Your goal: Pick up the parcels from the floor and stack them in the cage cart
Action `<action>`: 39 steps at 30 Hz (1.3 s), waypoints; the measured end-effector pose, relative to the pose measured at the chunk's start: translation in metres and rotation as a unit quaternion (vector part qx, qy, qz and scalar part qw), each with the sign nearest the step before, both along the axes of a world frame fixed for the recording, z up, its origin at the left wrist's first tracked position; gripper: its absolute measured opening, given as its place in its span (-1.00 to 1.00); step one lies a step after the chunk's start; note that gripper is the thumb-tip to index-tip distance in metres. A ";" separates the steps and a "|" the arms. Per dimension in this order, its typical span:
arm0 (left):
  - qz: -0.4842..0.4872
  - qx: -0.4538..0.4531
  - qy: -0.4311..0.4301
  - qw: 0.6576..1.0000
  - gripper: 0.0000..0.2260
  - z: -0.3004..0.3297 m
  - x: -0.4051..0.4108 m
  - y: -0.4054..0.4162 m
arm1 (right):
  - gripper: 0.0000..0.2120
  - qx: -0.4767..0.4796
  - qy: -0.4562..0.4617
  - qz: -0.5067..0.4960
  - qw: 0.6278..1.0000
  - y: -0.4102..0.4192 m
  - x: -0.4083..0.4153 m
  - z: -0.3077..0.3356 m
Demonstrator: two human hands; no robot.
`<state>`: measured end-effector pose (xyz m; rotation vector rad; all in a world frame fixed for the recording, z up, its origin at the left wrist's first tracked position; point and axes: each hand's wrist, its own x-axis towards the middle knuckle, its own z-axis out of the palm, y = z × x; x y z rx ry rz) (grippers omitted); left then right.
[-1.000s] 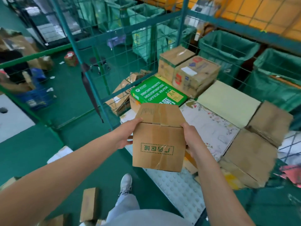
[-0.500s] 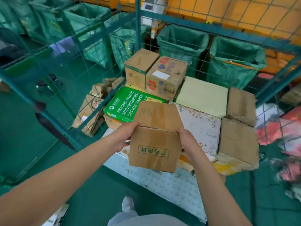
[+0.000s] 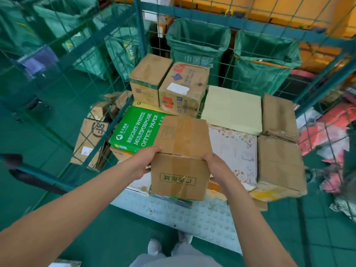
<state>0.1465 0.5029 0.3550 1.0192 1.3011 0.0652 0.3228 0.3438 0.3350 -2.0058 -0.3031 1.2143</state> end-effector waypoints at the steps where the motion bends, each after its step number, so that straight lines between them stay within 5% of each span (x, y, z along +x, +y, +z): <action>1: 0.004 0.005 0.008 1.000 -0.89 0.002 0.003 0.007 | -0.73 0.007 -0.001 0.012 1.000 0.011 0.006 -0.001; 16: 0.066 0.001 0.060 0.996 -0.88 -0.012 -0.010 0.107 | -0.43 -0.031 0.008 0.154 0.988 0.136 0.016 -0.036; 26: 0.069 -0.007 0.044 0.997 -0.90 -0.047 -0.057 0.242 | -0.42 -0.029 0.080 0.079 0.993 0.266 -0.043 -0.059; 39: 0.027 -0.015 -0.024 0.999 -0.22 -0.114 -0.057 0.329 | -0.33 -0.013 0.129 0.071 0.989 0.363 -0.089 -0.109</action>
